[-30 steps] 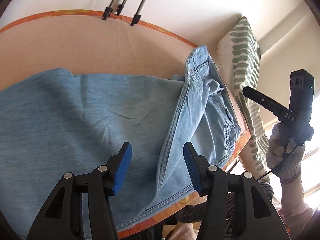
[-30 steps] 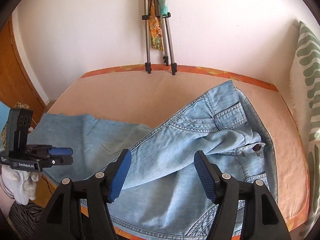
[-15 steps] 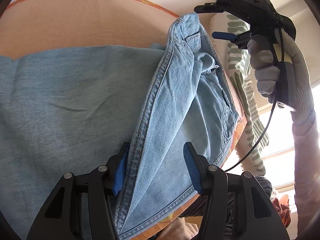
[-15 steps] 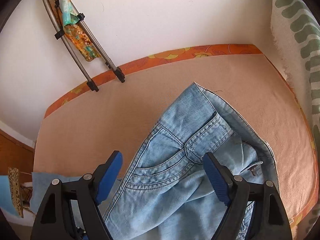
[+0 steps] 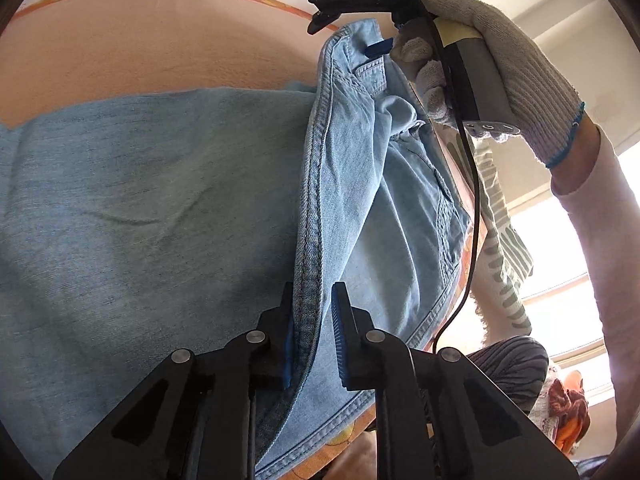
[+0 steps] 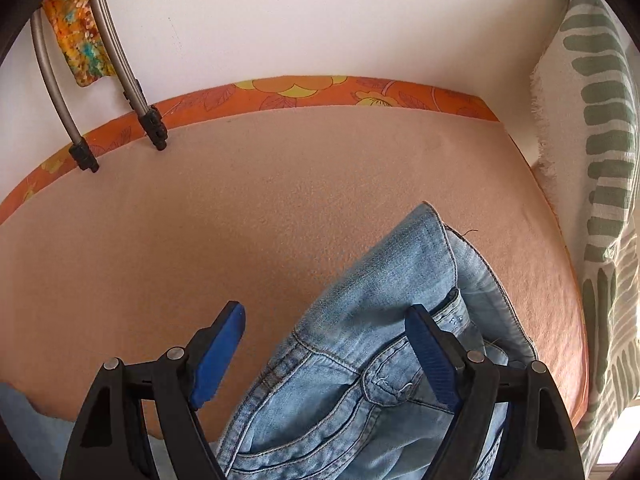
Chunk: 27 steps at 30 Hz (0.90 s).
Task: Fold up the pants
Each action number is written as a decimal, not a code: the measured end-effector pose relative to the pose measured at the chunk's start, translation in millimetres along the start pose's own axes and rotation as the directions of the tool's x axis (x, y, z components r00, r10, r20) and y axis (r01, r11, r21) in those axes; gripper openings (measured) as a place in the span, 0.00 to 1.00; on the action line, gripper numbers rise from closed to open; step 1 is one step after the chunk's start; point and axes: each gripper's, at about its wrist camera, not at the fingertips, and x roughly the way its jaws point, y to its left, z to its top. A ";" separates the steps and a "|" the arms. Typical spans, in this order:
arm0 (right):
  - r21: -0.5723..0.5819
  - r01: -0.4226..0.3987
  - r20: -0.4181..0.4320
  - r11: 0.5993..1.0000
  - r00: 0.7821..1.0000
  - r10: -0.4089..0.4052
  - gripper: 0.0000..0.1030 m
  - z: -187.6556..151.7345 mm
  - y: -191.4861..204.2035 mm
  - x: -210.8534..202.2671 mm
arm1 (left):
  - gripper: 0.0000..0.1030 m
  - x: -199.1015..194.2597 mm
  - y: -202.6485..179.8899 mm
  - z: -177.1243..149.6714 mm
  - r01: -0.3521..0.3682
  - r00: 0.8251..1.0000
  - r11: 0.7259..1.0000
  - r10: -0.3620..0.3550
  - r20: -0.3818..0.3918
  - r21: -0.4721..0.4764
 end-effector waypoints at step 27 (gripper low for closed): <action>0.242 -0.433 0.352 0.868 0.873 0.337 0.06 -201.9 -215.5 -103.5 | 0.05 -14.8 -52.9 -28.7 -0.083 0.995 0.970 0.071 0.063 0.230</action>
